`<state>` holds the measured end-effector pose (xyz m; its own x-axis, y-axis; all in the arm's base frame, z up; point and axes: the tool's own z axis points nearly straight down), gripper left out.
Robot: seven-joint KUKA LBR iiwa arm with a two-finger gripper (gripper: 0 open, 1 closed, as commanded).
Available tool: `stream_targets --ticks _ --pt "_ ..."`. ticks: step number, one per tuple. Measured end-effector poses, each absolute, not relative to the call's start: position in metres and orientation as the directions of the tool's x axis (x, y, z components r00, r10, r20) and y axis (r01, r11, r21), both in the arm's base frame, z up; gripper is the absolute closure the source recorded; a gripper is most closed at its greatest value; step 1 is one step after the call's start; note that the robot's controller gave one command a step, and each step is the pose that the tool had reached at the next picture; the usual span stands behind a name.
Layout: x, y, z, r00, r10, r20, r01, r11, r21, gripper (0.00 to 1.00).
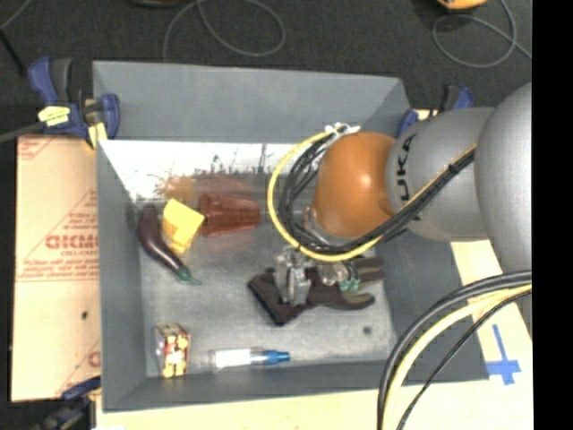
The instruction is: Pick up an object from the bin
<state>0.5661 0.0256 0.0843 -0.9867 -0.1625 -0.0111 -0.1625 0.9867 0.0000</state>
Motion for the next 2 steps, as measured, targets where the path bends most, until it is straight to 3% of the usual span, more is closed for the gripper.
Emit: stream_targets --ticks 1,2 --pt "0.5661 0.0259 0.0843 -0.987 -0.162 -0.011 -0.162 0.987 0.0 0.0" --pt "0.5663 0.0257 0.0845 -0.987 -0.161 -0.012 -0.161 0.987 0.0 1.0"
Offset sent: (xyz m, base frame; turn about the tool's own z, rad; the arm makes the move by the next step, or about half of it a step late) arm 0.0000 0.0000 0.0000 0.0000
